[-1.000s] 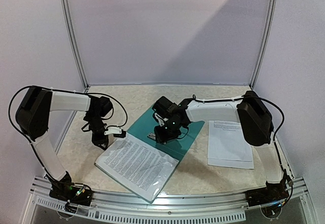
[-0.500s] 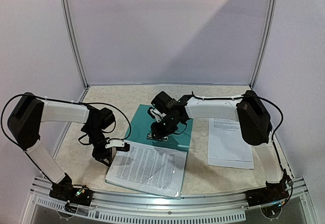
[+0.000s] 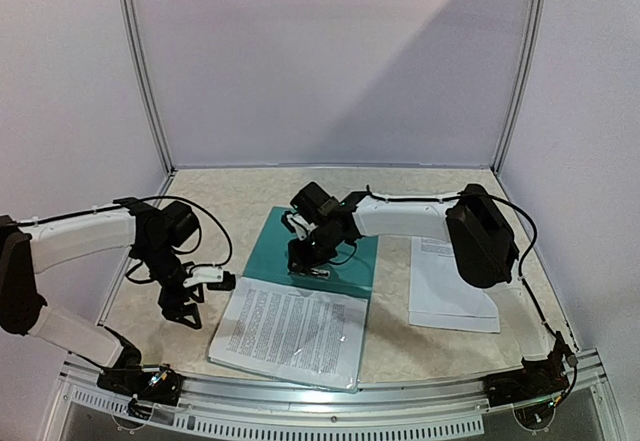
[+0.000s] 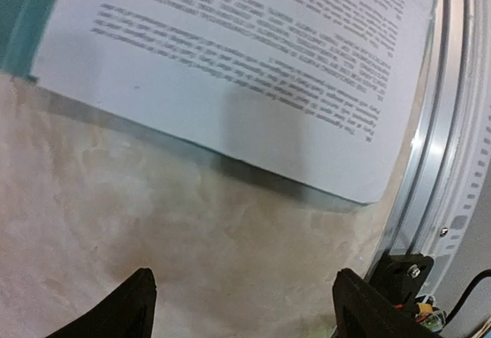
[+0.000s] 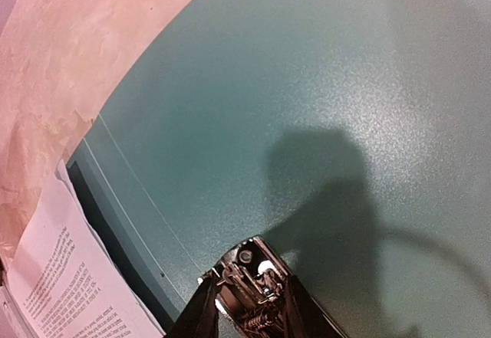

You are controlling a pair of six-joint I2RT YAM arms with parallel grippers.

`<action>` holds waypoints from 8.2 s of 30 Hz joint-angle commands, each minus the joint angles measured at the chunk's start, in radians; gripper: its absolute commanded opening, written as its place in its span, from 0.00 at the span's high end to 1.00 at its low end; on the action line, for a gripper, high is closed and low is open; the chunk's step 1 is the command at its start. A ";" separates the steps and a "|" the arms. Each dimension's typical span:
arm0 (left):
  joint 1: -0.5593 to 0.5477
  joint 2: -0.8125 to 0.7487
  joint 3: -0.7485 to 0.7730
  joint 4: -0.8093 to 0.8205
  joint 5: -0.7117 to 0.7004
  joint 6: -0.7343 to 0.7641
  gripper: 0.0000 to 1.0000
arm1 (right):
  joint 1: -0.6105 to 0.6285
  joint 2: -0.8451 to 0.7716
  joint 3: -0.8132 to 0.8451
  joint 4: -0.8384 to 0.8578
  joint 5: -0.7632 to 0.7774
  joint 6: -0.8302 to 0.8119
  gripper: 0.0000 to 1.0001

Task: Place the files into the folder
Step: Rotate the folder with some files at the center of the board, then open the spring clip on the folder with some files.

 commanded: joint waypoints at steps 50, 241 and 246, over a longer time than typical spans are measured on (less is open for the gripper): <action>-0.128 0.347 0.049 0.626 -0.272 -0.070 0.29 | -0.048 -0.271 -0.560 0.304 -0.294 0.432 0.86; -0.127 0.701 0.630 0.331 -0.072 -0.012 0.68 | -0.034 -0.069 -0.684 0.482 -0.025 0.660 1.00; -0.085 0.679 0.608 0.308 -0.027 -0.071 0.68 | 0.001 -0.122 -0.739 0.509 -0.020 0.701 1.00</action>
